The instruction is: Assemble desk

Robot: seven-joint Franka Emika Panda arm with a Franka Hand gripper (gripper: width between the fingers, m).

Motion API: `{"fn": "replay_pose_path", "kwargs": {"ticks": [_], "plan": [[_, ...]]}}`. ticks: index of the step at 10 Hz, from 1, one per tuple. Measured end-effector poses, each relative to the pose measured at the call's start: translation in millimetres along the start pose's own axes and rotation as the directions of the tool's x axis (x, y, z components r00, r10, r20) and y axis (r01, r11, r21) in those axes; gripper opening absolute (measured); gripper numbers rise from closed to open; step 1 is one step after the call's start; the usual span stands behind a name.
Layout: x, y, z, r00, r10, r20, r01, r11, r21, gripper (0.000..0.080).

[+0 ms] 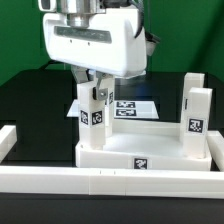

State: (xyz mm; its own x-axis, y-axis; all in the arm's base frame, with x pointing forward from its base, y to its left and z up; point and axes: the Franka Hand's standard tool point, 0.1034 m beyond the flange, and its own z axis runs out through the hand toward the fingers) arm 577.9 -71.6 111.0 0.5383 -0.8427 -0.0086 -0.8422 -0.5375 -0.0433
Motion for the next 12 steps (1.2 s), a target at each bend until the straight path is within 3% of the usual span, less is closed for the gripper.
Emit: {"fn": "replay_pose_path", "kwargs": {"ticks": [5,7,8,9,12], "plan": [[-0.2,-0.2,0.0,0.945,0.326,0.01,-0.326,0.945,0.004,0.029],[-0.4,-0.2,0.2,0.951,0.31,0.009,-0.31,0.951,0.003,0.029],[-0.5,-0.2,0.2,0.951,0.31,0.009,-0.31,0.951,0.003,0.0492],[-0.3,0.2,0.2,0.971,0.241,0.002,-0.241,0.971,-0.004,0.0597],[-1.4,-1.3,-0.2,0.997,-0.076,-0.016,0.076,0.997,-0.031,0.0647]]}}
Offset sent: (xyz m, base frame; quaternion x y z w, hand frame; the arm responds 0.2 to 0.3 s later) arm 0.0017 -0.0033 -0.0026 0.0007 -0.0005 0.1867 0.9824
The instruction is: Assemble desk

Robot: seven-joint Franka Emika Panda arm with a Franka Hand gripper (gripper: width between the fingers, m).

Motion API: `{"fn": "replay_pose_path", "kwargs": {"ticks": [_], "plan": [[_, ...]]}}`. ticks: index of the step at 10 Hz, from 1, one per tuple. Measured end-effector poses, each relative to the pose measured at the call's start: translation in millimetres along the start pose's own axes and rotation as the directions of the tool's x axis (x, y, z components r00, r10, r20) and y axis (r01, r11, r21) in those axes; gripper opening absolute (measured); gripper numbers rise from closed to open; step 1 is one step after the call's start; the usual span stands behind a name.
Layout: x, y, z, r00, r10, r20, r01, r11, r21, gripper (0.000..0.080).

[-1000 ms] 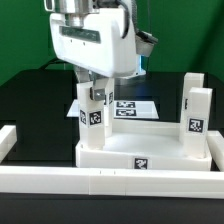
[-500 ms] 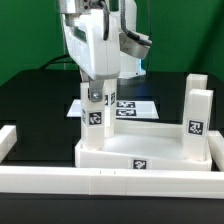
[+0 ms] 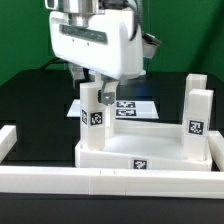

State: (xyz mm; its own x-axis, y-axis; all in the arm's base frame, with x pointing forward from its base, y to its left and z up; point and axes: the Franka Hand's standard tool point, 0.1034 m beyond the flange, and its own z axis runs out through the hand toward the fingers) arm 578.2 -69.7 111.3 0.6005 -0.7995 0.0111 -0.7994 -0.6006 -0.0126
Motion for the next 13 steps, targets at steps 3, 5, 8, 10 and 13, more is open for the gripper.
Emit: {"fn": "replay_pose_path", "kwargs": {"ticks": [3,5,8,10,13], "plan": [[-1.7,-1.8,-0.1,0.947,-0.322,-0.004,0.322,0.947,-0.012,0.0648],[-2.1,-2.0,0.0,0.893,-0.45,-0.002,0.45,0.893,-0.012,0.0648],[-3.1,-2.7,0.1,0.769,-0.639,0.001,0.639,0.769,-0.012,0.0648],[-4.0,-1.0,0.7,0.642,-0.767,0.015,0.767,0.642,-0.014,0.0648],[-3.6,1.3,1.9,0.511,-0.859,0.019,0.859,0.511,-0.017,0.0648]]}}
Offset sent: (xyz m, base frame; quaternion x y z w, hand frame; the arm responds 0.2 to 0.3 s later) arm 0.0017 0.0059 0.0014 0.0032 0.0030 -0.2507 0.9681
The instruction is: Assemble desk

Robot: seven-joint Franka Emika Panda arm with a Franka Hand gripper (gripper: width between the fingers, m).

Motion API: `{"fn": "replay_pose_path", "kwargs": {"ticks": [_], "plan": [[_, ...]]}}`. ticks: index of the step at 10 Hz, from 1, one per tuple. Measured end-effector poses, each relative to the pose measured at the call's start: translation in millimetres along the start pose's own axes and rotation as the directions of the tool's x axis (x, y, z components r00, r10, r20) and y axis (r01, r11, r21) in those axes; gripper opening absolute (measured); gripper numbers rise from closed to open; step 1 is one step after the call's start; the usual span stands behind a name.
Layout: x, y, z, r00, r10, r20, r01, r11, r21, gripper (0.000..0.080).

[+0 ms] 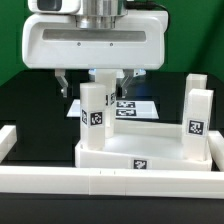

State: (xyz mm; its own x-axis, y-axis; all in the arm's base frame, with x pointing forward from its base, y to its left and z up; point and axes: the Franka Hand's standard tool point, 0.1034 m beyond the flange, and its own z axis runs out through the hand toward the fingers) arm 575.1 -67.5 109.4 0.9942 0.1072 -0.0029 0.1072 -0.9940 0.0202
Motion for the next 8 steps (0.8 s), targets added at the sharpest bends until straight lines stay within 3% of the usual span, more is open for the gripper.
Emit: {"fn": "replay_pose_path", "kwargs": {"ticks": [1,2,3,4,6,8], "plan": [[-0.1,0.3,0.1,1.0,0.003,0.0,-0.003,1.0,0.0,0.0552],[-0.1,0.4,0.1,1.0,0.004,0.0,-0.004,1.0,0.0,0.0552],[-0.2,0.6,0.1,1.0,0.004,0.0,-0.004,1.0,0.0,0.037],[-0.2,0.6,0.1,1.0,0.01,0.0,-0.01,1.0,0.0,0.0288],[-1.2,1.7,0.2,0.998,0.057,0.003,-0.057,0.998,0.007,0.0288],[-4.3,7.0,0.4,0.964,0.265,0.014,-0.266,0.964,0.021,0.0288]]}}
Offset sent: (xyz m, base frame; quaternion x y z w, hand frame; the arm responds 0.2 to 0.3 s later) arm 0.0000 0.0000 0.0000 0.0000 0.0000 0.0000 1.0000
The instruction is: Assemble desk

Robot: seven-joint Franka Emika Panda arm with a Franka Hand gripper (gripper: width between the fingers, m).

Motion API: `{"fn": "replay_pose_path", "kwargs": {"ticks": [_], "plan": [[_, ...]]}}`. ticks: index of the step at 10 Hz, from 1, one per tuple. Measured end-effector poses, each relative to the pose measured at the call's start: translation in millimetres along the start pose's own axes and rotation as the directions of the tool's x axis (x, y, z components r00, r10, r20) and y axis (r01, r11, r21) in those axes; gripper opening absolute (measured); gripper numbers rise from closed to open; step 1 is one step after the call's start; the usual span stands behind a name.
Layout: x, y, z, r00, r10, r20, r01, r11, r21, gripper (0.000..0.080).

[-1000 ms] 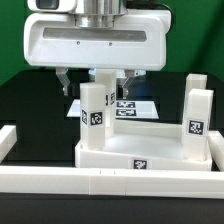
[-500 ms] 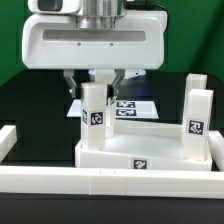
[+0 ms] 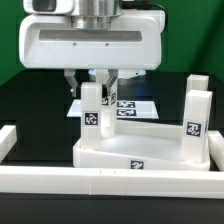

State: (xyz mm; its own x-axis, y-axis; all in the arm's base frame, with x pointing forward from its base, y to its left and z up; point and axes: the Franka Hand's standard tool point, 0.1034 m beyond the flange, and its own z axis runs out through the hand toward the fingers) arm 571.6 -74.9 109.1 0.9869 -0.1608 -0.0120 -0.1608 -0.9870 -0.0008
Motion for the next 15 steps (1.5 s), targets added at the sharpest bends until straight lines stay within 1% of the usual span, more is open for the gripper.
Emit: {"fn": "replay_pose_path", "kwargs": {"ticks": [1,3,5,6,7,9,10,11,12,13,14,15], "plan": [[-0.7,0.1,0.2,0.994,0.107,0.004,-0.107,0.994,0.003,0.0288],[-0.7,-1.2,0.2,0.956,0.294,0.005,-0.294,0.956,0.007,0.0288],[-2.2,-0.4,0.1,0.909,0.418,0.01,-0.418,0.909,0.006,0.0291],[-3.5,-0.7,0.2,0.875,0.484,0.012,-0.484,0.875,0.006,0.0298],[-4.0,-1.4,0.0,0.814,0.581,0.013,-0.581,0.814,0.006,0.0314],[-5.1,-1.5,-0.5,0.767,0.641,0.021,-0.641,0.767,-0.003,0.0318],[-6.3,-0.6,-0.9,0.727,0.686,0.024,-0.686,0.727,-0.01,0.0318],[-6.4,0.0,-1.0,0.731,0.682,0.024,-0.682,0.732,-0.01,0.0327],[-6.6,0.1,0.1,0.73,0.683,0.025,-0.682,0.731,-0.011,0.0427],[-6.6,0.1,0.1,0.73,0.682,0.025,-0.682,0.731,-0.011,0.0562],[-6.1,-1.5,-4.2,0.731,0.682,0.027,-0.682,0.732,-0.005,0.0622],[-6.3,-5.0,-12.8,0.731,0.681,0.034,-0.682,0.732,0.006,0.0622]]}}
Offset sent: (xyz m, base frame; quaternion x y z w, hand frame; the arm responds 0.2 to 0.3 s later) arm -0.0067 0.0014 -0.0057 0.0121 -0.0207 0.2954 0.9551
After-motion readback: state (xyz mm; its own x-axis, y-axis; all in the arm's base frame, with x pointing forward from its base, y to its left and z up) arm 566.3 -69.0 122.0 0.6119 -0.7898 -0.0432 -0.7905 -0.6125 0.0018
